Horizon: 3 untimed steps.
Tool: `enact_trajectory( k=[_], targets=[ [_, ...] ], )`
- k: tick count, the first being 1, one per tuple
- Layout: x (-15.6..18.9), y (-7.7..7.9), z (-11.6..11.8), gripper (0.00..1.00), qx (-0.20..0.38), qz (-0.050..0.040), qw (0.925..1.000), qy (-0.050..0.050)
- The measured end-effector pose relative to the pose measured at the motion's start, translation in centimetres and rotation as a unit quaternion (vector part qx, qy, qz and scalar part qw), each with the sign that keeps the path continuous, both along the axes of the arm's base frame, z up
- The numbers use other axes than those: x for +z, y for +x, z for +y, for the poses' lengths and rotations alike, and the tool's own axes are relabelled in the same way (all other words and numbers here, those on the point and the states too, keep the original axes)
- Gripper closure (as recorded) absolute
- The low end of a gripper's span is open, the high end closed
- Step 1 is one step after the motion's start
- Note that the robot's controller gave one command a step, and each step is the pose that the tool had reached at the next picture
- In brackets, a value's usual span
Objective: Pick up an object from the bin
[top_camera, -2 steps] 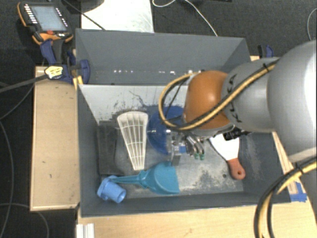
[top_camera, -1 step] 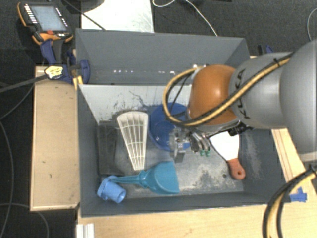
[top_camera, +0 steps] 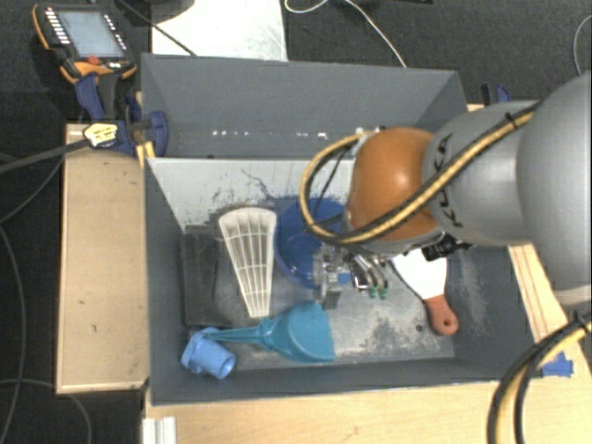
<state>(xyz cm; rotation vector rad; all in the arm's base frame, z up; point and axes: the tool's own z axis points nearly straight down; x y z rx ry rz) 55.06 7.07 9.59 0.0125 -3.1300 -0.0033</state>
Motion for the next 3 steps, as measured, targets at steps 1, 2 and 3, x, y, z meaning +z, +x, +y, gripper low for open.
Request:
enact_trajectory(
  k=[1,2,3],
  targets=[
    [5.9,0.6,-0.8,1.0,0.031,-0.0043,0.9995,0.0],
    [0.8,0.9,-0.2,1.0,0.013,0.0026,0.9999,0.0],
    [9.4,1.0,1.3,1.0,0.016,-0.0086,0.9998,0.001]
  ],
)
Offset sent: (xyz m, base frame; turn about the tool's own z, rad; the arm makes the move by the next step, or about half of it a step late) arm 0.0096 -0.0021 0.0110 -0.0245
